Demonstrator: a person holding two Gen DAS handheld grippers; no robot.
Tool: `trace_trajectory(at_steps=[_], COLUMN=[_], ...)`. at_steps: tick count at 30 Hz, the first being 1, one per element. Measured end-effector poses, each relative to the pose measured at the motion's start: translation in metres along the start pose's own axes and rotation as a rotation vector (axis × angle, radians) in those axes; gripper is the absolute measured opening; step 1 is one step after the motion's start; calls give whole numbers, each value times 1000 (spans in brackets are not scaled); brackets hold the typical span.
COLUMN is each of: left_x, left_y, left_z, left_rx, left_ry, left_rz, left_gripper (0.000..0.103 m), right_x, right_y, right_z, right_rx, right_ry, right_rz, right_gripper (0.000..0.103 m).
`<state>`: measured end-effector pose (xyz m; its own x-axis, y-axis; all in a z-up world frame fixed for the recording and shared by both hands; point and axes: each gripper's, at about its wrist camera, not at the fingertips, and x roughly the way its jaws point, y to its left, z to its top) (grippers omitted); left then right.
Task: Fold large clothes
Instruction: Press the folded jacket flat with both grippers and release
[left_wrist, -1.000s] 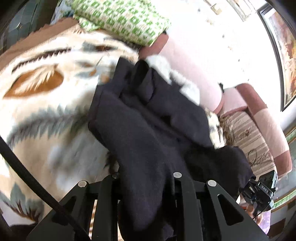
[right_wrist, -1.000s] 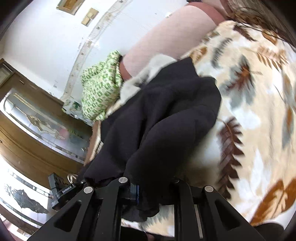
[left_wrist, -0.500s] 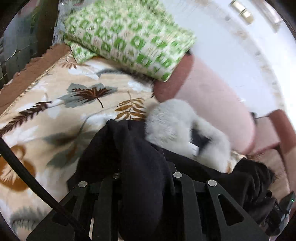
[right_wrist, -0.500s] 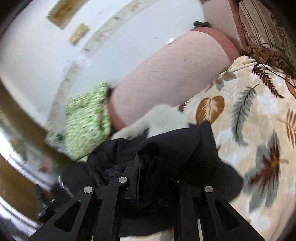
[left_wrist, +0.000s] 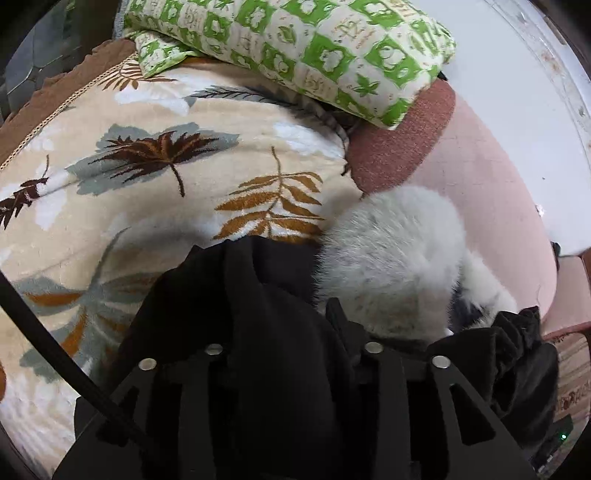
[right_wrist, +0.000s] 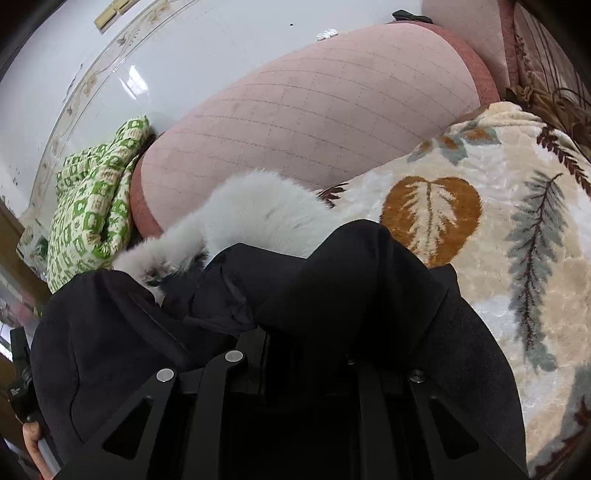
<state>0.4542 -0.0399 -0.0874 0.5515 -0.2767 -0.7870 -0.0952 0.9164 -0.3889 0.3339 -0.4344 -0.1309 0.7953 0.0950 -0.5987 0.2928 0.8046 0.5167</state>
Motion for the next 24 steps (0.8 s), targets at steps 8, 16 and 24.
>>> trace_trajectory(at_steps=[8, 16, 24], left_x=[-123, -211, -169], left_y=[-8, 26, 63], left_z=[-18, -91, -138], left_rx=[133, 195, 129], left_ry=[-206, -329, -239], left_rz=[-64, 115, 100], left_gripper=[84, 87, 87], right_x=[-76, -177, -140], right_y=[26, 43, 89], right_z=[7, 0, -56], right_rx=[-127, -242, -366], right_ry=[-58, -201, 7], right_rz=[1, -76, -4], right_gripper=[85, 91, 42])
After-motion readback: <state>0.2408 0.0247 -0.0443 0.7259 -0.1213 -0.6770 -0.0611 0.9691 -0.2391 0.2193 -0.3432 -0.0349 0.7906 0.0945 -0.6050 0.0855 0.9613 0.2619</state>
